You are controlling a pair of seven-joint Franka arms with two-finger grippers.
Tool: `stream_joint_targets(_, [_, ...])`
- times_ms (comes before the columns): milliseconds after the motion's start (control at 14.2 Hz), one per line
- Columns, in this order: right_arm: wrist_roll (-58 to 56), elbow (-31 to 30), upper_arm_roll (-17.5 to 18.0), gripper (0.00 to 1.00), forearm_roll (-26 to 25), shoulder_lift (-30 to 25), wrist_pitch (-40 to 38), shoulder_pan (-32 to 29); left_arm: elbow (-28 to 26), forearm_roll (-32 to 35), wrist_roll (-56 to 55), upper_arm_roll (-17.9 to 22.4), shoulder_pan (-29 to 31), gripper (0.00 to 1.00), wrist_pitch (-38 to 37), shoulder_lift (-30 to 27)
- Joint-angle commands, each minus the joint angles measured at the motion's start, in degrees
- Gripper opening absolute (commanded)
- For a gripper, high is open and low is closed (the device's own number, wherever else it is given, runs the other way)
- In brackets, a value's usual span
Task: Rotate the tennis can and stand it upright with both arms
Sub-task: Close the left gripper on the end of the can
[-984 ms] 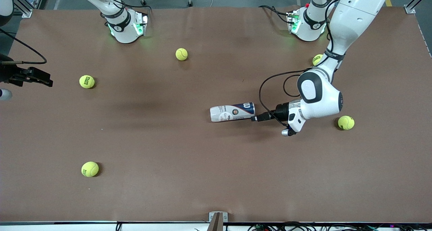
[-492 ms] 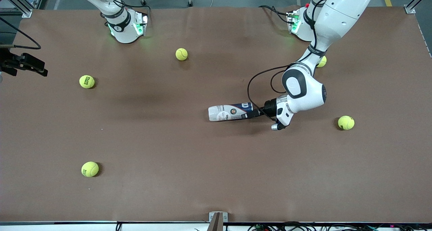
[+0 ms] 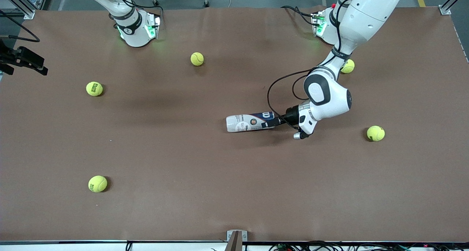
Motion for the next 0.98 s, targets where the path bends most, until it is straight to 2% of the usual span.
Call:
stream_joint_targets(0, [-0.4,-2.8,-0.7,1.00,0.7,-2.5,0.5,0.5,-0.3,-2.1,0.9,-0.2,-0.1,0.36,1.0,-1.4])
stream_joint_targets(141, [-0.3,-2.8,-0.7,1.00,1.2,-2.7,0.3,0.5,0.1,-2.5,0.6,-0.2,0.0,0.22,1.0,-1.8])
stream_joint_targets(351, [-0.6,-2.8,-0.7,1.00,2.7,-3.1,-0.9,0.4,1.5,-3.7,-0.5,-0.2,0.3,0.13,1.0,-2.9])
stream_joint_targets(773, [-5.0,-2.3,-0.7,1.00,2.4,-3.2,-2.5,0.5,6.1,-2.3,-8.1,0.5,0.5,0.02,0.9,-8.5])
stream_joint_targets(914, [-4.7,-2.3,-0.6,1.00,2.0,-3.2,-2.1,0.6,6.7,1.8,-9.0,0.7,0.6,0.00,0.9,-9.9])
